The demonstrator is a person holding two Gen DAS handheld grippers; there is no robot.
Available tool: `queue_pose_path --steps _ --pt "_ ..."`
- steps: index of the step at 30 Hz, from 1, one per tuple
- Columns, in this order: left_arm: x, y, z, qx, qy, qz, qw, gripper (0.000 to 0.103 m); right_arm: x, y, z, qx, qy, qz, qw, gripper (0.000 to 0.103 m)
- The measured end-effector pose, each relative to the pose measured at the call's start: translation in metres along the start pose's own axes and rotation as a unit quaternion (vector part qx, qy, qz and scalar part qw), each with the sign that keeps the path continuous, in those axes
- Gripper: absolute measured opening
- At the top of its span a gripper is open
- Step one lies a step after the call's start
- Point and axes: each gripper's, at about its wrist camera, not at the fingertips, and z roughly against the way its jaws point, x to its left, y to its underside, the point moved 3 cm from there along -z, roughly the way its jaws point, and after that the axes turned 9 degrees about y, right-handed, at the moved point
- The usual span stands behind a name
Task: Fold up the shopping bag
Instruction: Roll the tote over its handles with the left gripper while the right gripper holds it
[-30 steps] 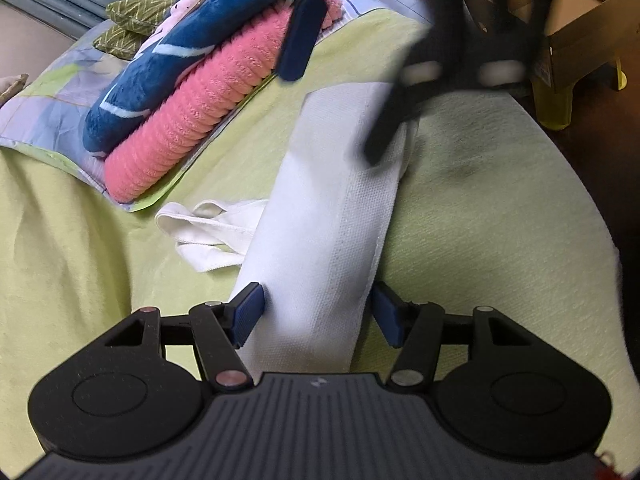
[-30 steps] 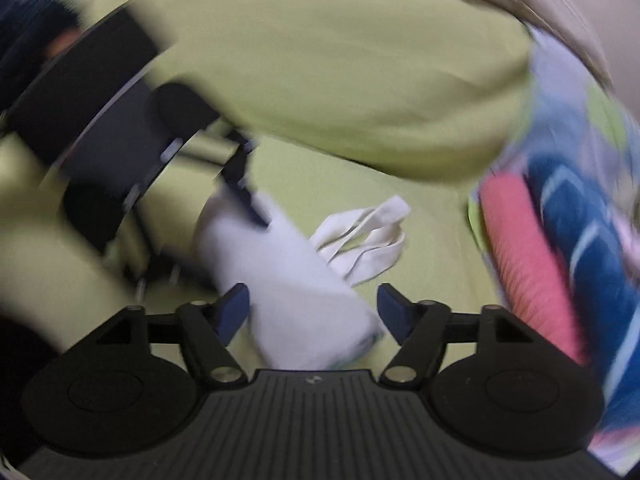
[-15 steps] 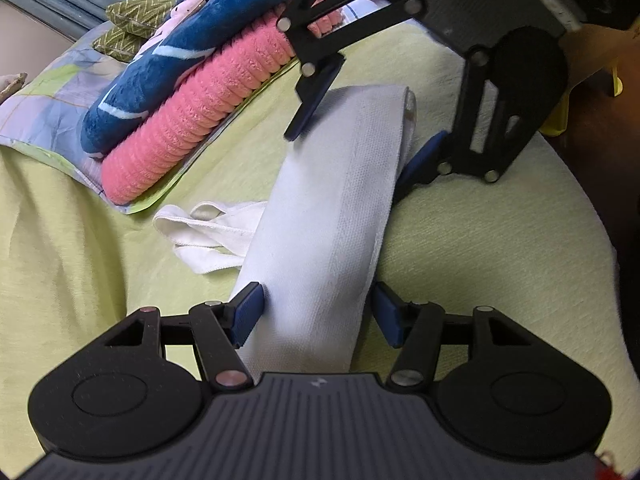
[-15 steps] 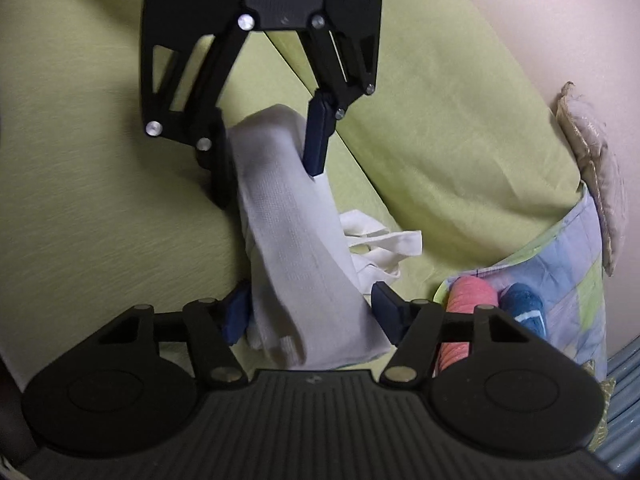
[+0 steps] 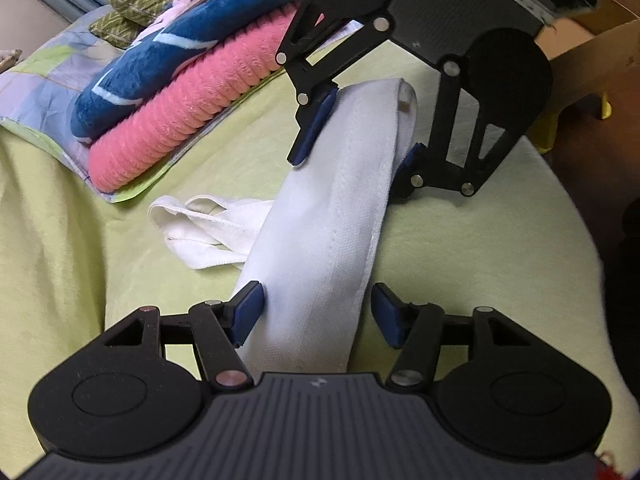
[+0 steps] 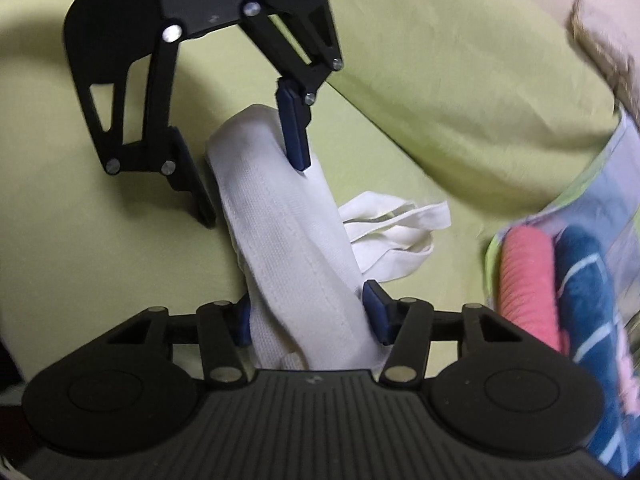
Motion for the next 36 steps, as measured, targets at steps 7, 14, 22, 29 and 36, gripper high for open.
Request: queue_pose_path --steps 7,14,22,29,36 --pt "-0.039 0.001 0.028 0.015 0.028 -0.022 0.9993 0.061 0.006 -0.004 0.029 0.021 -0.079 -0.047 0.996 0.051" --pt "-0.051 0.006 0.057 0.003 0.061 -0.003 0.9982 0.061 -0.019 -0.006 0.035 0.050 -0.232 -0.145 0.960 0.051" --pt "-0.028 -0.001 0.049 -0.006 0.050 0.007 0.9987 0.061 -0.066 0.015 -0.001 0.092 -0.345 -0.289 0.888 0.051" --pt "-0.014 -0.003 0.038 -0.009 0.039 0.006 0.9992 0.062 -0.088 0.033 -0.024 0.128 -0.401 -0.375 0.826 0.052" --pt "0.000 0.000 0.030 -0.013 0.049 0.017 0.9986 0.063 -0.097 0.051 -0.051 0.171 -0.422 -0.438 0.775 0.060"
